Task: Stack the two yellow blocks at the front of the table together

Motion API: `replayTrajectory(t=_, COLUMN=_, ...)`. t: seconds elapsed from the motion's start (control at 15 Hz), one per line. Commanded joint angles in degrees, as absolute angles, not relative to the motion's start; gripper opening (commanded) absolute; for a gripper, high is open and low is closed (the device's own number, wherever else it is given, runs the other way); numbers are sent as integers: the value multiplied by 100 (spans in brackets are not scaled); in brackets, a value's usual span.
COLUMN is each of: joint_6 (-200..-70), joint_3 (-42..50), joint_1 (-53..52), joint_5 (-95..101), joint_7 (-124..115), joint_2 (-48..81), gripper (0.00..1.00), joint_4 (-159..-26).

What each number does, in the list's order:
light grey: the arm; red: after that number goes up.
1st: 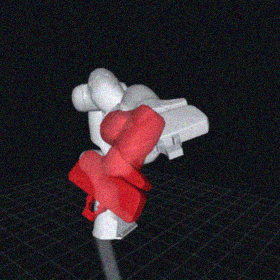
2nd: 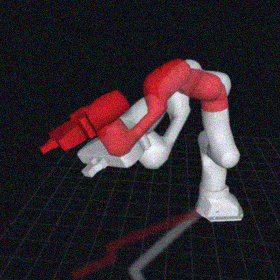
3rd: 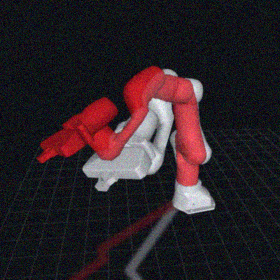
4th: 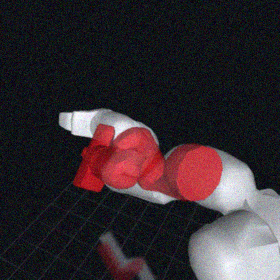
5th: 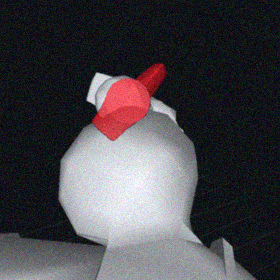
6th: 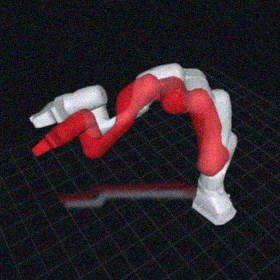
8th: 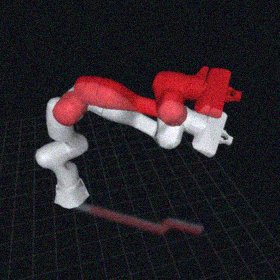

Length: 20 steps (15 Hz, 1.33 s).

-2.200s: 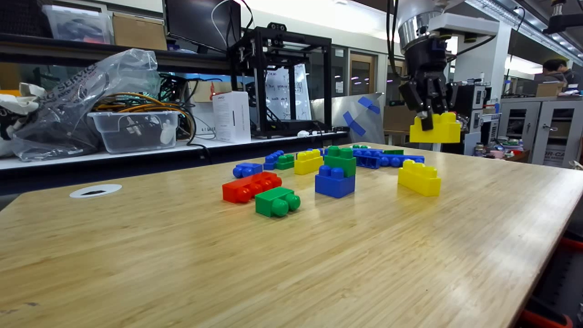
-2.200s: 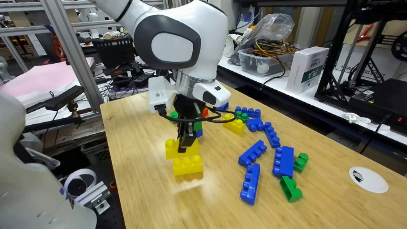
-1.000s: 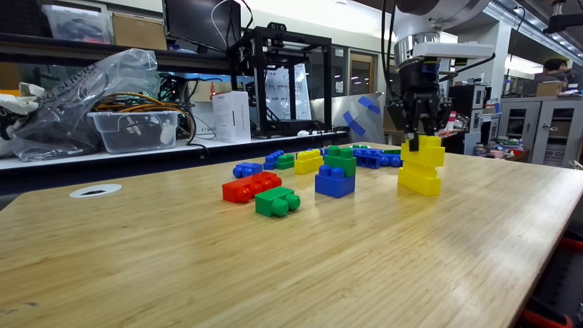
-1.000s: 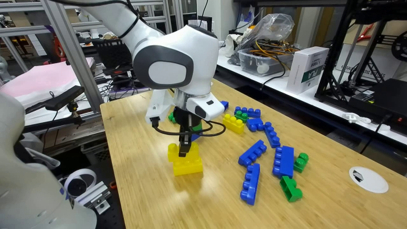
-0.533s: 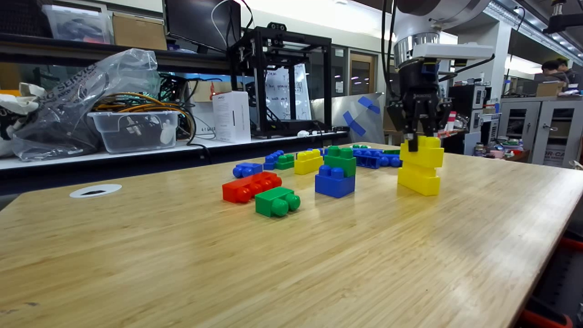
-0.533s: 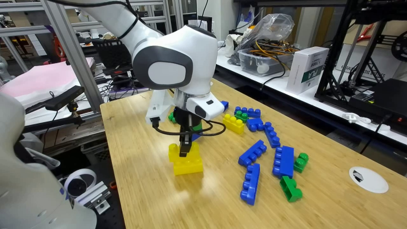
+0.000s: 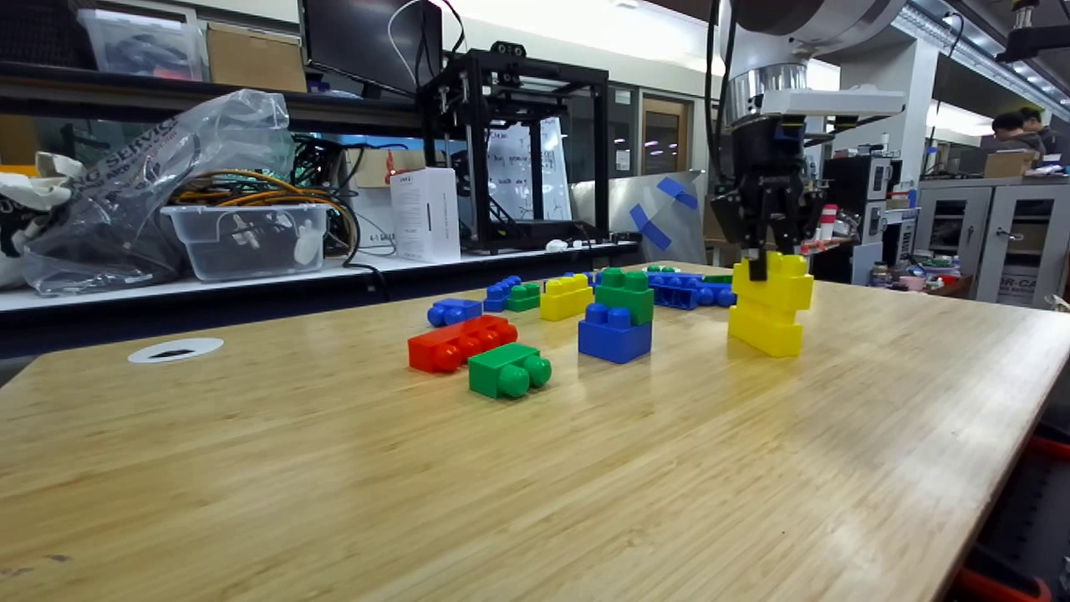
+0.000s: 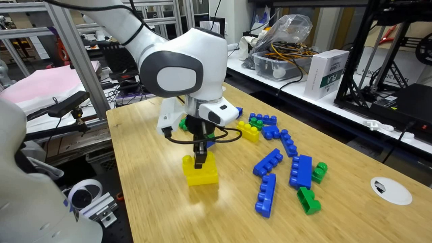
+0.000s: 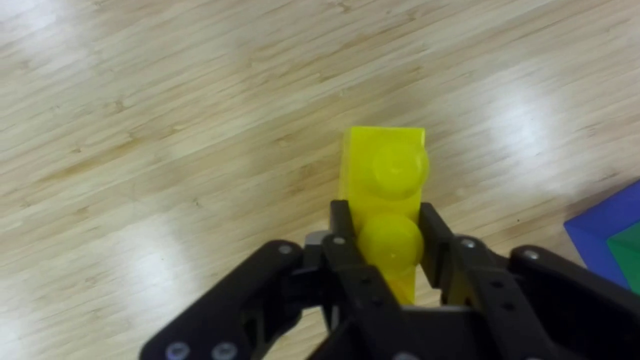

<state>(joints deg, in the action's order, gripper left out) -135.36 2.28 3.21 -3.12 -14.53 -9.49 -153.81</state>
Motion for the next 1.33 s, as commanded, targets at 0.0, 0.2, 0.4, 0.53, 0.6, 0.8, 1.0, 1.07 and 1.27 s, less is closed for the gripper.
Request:
replayTrajectory(t=0.0, joint_6=-13862, joint_3=175, joint_1=373, joint_5=-98, joint_7=-1512, joint_2=-829, gripper=10, joint_4=-15524)
replayTrajectory(t=0.2, joint_6=-14004, joint_3=193, joint_1=362, joint_5=-68, joint_7=-1500, joint_2=-663, gripper=10, joint_4=-15538)
replayTrajectory(t=0.4, joint_6=-14048, joint_3=203, joint_1=359, joint_5=-84, joint_7=-1492, joint_2=-589, gripper=10, joint_4=-15511)
replayTrajectory(t=0.53, joint_6=-14062, joint_3=206, joint_1=360, joint_5=-93, joint_7=-1490, joint_2=-578, gripper=10, joint_4=-15506)
replayTrajectory(t=0.6, joint_6=-14060, joint_3=209, joint_1=359, joint_5=-101, joint_7=-1477, joint_2=-578, gripper=10, joint_4=-15501)
replayTrajectory(t=0.8, joint_6=-13946, joint_3=225, joint_1=370, joint_5=-75, joint_7=-1410, joint_2=-645, gripper=60, joint_4=-15463)
replayTrajectory(t=1.0, joint_6=-13838, joint_3=261, joint_1=405, joint_5=-55, joint_7=-1390, joint_2=-831, gripper=74, joint_4=-15444)
replayTrajectory(t=1.07, joint_6=-13829, joint_3=265, joint_1=420, joint_5=-36, joint_7=-1415, joint_2=-894, gripper=81, joint_4=-15428)
replayTrajectory(t=1.27, joint_6=-13777, joint_3=269, joint_1=459, joint_5=78, joint_7=-1395, joint_2=-1125, gripper=99, joint_4=-15384)
